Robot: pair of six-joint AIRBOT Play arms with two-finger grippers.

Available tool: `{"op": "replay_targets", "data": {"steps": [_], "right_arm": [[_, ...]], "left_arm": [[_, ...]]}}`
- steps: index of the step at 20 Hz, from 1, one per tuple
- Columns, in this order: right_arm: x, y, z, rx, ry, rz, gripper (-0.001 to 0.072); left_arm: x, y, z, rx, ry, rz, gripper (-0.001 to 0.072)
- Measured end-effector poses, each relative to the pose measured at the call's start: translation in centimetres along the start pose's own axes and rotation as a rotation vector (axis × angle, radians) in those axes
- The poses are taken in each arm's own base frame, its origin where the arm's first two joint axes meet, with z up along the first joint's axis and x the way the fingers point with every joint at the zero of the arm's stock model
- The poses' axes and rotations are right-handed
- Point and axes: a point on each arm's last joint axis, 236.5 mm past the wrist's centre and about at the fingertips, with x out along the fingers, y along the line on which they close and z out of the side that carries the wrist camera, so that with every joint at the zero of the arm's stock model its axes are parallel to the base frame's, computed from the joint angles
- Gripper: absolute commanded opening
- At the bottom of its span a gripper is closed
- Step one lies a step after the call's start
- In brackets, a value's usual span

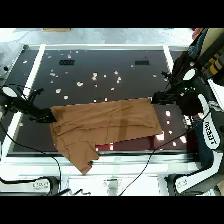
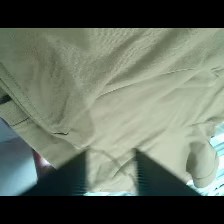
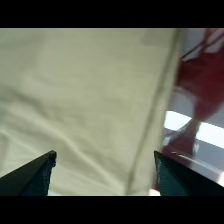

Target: Fold the clothes and pants, and hang the long-sleeved shirts on hangers.

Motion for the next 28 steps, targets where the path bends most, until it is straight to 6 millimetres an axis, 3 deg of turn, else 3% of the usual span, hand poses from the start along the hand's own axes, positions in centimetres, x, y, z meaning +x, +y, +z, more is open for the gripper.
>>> {"op": "replay_targets", "data": {"steps": [1, 2, 6, 10, 11, 12, 13, 14, 17, 21, 24, 28], "right_arm": [[-0.3, -0.9, -0.1, -0.001, 0.004, -0.035, 0.0507], [-0.6, -2.0, -0.3, 0.006, 0.009, -0.072, 0.0479], [-1.7, -6.5, -3.2, 0.106, 0.064, -0.114, 0.0475], [-0.9, -8.6, -8.8, 0.214, 0.134, 0.032, 0.0475], [-0.3, -8.7, -10.5, 0.235, 0.158, 0.079, 0.0475], [0.3, -8.5, -11.7, 0.252, 0.172, 0.127, 0.0475], [1.0, -8.1, -12.8, 0.265, 0.185, 0.17, 0.0476], [1.8, -7.7, -13.8, 0.278, 0.19, 0.213, 0.0476], [4.0, -6.9, -15.0, 0.297, 0.173, 0.273, 0.0475], [5.6, -4.8, -15.0, 0.334, 0.133, 0.364, 0.047], [7.0, -3.7, -14.9, 0.365, 0.115, 0.399, 0.0317], [8.0, -2.7, -15.5, 0.374, 0.125, 0.424, 0.0303]], "left_arm": [[-0.2, -0.1, 0.0, 0.004, -0.007, 0.003, 0.0006], [-0.6, -0.3, 0.0, 0.009, -0.017, 0.008, 0.0006], [-4.0, -1.4, 0.0, 0.049, -0.121, 0.057, 0.0006], [-8.0, -2.0, -0.7, 0.063, -0.312, 0.147, 0.0009], [-8.3, -2.1, -1.4, 0.058, -0.343, 0.162, 0.0039], [-8.3, -2.1, -2.2, 0.05, -0.363, 0.171, 0.0224], [-7.9, -2.1, -3.1, 0.039, -0.374, 0.177, 0.0432], [-7.3, -2.2, -4.0, 0.029, -0.372, 0.175, 0.0505], [-4.0, -2.1, -6.7, -0.021, -0.331, 0.142, 0.0504], [0.8, -2.0, -10.1, -0.085, -0.234, 0.079, 0.0503], [3.4, -2.0, -12.1, -0.118, -0.176, 0.047, 0.0503], [5.3, -2.1, -13.7, -0.138, -0.134, 0.026, 0.0503]]}}
